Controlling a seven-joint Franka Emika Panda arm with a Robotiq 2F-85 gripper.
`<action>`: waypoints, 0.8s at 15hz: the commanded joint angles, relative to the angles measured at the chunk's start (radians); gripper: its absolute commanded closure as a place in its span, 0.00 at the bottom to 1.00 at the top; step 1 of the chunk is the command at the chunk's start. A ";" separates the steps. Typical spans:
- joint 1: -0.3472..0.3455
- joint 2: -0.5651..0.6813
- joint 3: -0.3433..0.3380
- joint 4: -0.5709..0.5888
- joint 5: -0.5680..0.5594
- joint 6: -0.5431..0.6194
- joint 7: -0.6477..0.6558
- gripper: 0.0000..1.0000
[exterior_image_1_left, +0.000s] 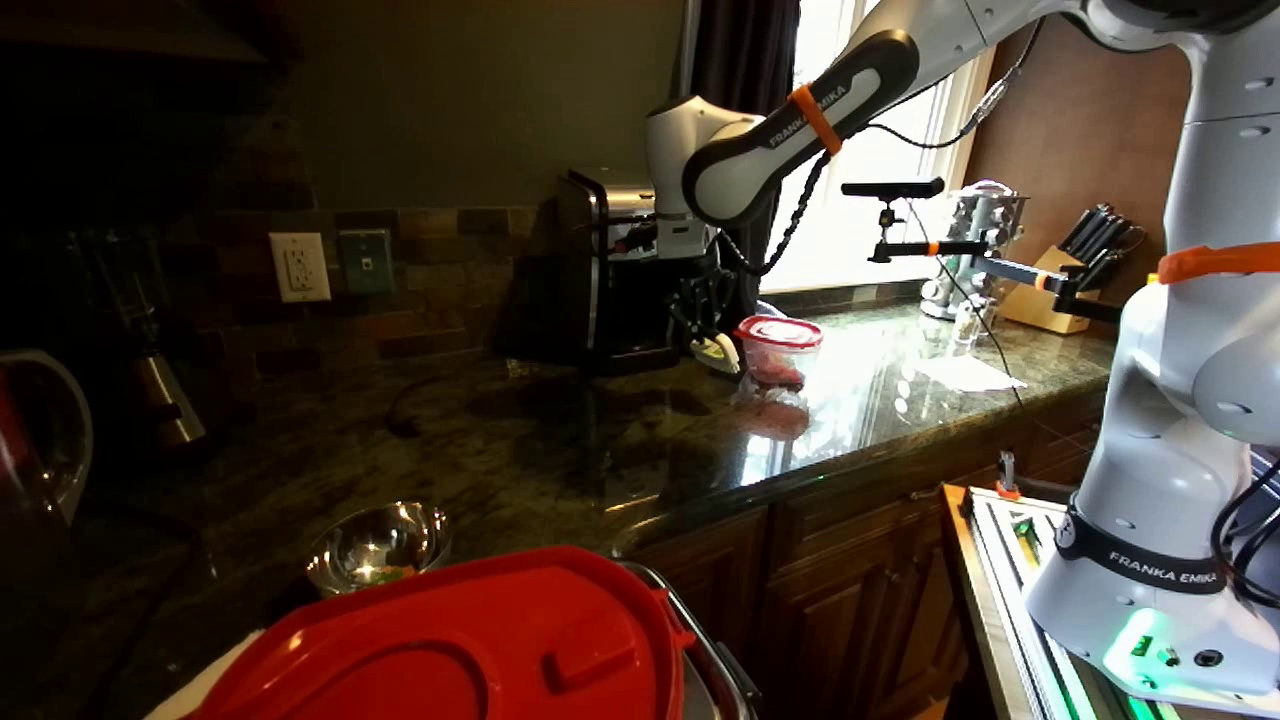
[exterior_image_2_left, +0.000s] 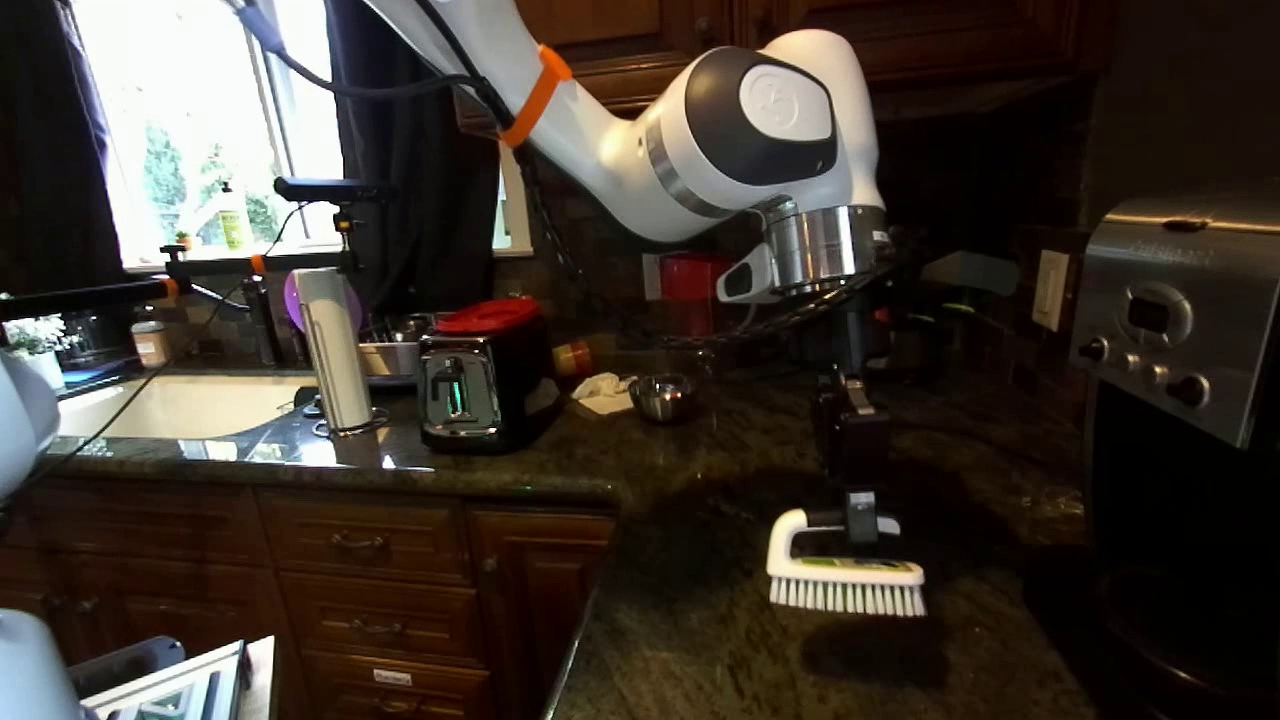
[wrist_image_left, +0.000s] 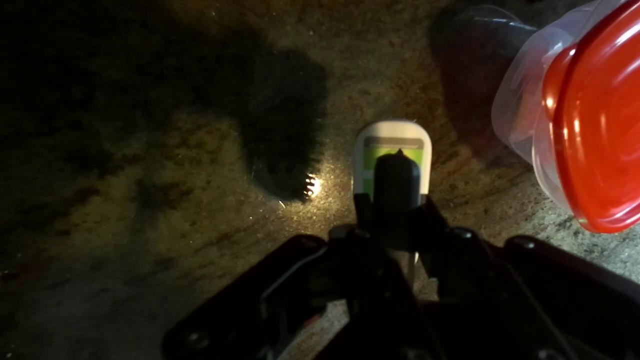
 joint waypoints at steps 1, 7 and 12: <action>0.006 0.000 -0.005 0.002 0.001 -0.002 -0.001 0.77; -0.015 -0.054 -0.050 0.003 -0.147 0.025 0.052 0.94; -0.013 -0.024 -0.045 0.016 -0.208 0.091 -0.149 0.94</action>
